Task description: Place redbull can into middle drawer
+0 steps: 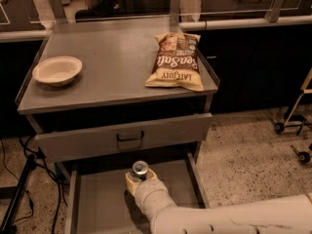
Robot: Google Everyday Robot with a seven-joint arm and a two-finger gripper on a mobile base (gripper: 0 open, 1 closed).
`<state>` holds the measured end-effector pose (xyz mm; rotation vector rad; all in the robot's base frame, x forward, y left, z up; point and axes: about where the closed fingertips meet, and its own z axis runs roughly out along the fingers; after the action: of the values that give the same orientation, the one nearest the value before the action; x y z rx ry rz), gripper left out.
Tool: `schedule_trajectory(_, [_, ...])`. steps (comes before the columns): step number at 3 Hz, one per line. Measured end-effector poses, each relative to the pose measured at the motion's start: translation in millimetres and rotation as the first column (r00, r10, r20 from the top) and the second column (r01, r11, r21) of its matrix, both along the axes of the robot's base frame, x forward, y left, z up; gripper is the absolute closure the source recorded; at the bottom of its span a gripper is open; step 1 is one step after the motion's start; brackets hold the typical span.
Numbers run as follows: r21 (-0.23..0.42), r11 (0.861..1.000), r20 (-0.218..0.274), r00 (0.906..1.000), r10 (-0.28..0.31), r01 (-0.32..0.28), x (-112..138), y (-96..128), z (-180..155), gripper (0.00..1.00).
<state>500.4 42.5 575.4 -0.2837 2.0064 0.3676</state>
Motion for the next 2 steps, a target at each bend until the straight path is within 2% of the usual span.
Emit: schedule_trajectory(2, [-0.035,0.996,-0.009,0.9969,-0.078,0.078,7.9,3.3,-48.3,1.00])
